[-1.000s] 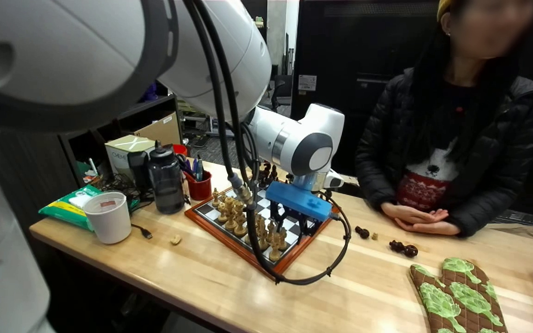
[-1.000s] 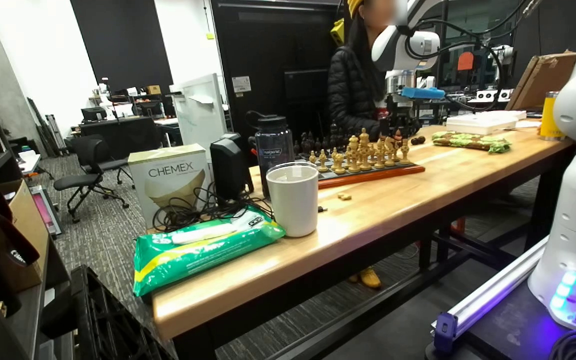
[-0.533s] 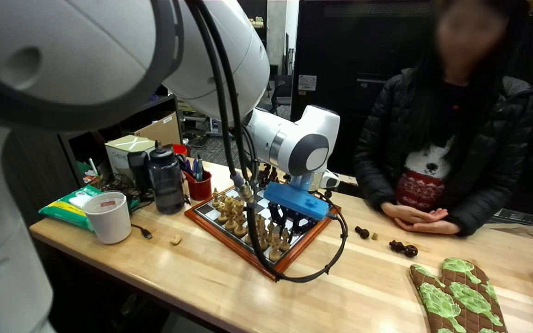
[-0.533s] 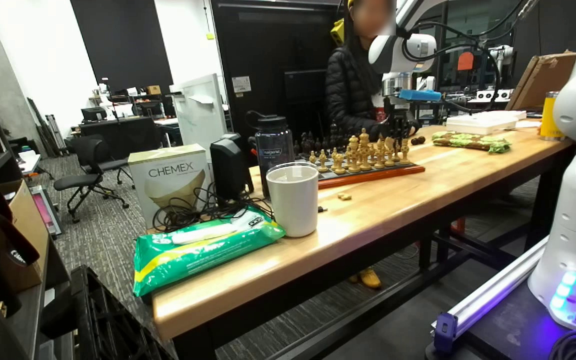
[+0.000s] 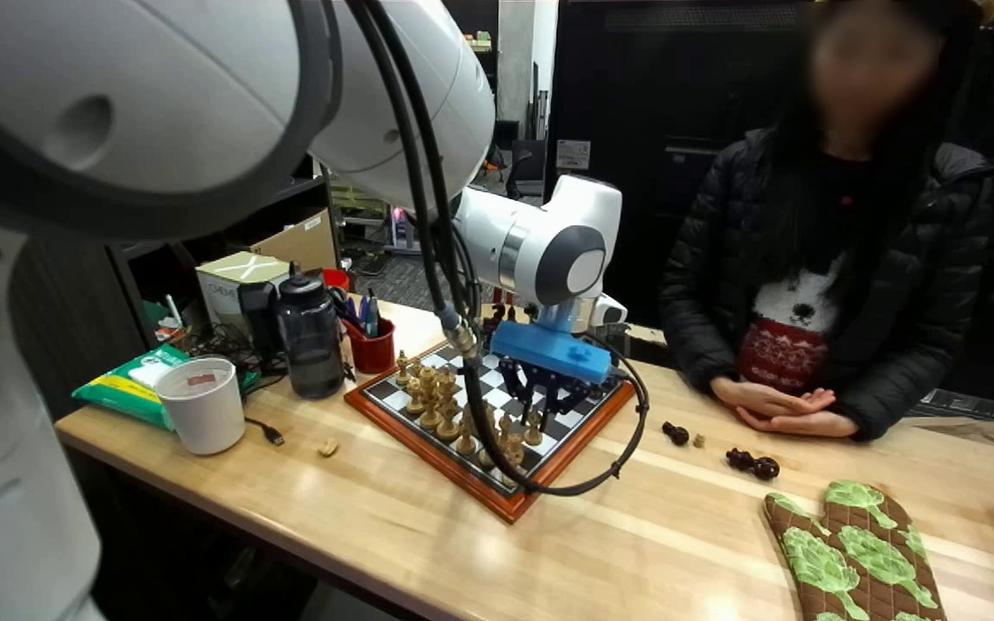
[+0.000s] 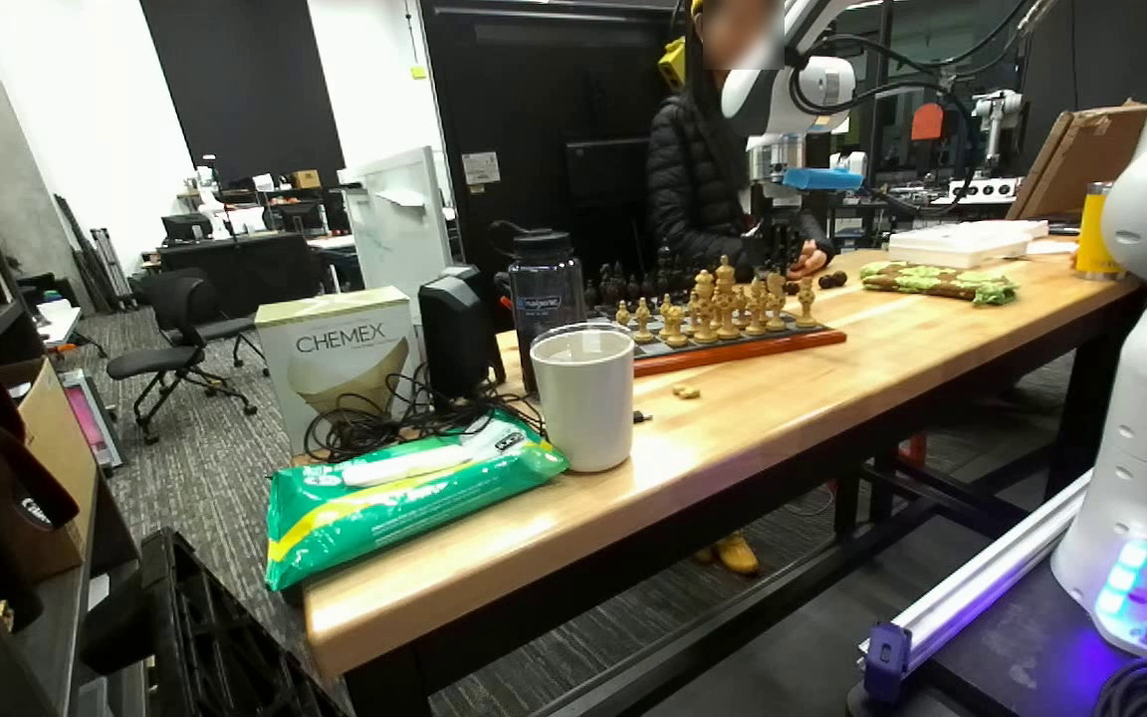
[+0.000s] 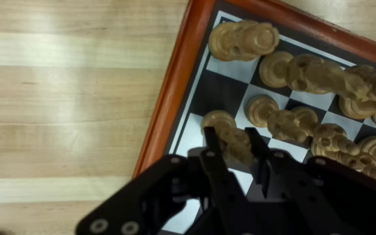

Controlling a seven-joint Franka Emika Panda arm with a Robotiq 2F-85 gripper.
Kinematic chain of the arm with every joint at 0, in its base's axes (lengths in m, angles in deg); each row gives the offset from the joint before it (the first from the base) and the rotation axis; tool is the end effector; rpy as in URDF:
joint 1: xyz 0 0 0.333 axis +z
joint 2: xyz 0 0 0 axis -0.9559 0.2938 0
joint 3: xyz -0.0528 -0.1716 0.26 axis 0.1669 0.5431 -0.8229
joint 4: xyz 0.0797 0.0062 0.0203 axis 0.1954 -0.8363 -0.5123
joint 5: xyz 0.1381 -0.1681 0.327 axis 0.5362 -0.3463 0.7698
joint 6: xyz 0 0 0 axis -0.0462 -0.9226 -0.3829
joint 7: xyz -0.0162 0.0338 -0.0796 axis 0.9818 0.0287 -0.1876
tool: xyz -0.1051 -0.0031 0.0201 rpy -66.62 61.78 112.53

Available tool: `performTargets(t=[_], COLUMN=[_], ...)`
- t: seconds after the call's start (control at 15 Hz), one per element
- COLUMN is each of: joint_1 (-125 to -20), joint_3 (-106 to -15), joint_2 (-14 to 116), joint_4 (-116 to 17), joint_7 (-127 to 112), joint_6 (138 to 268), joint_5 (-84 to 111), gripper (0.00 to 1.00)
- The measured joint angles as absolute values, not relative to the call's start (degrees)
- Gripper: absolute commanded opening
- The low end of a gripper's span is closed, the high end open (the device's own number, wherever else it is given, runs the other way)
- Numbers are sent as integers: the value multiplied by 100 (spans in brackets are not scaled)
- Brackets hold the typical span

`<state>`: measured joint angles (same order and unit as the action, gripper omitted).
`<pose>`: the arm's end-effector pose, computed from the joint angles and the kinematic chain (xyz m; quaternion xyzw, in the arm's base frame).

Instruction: Move one yellow chess piece backwards

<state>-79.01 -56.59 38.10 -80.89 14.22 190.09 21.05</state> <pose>0.5198 -0.1245 0.3619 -0.9985 -0.0090 0.0371 0.0399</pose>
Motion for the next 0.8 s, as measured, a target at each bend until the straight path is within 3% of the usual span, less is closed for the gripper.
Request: performTargets(t=[0.8], joint_1=[-7902], joint_3=[-5706], joint_2=[4190], joint_4=[-7338], joint_7=[1612], joint_6=[18807], joint_5=[1779], gripper=[6])
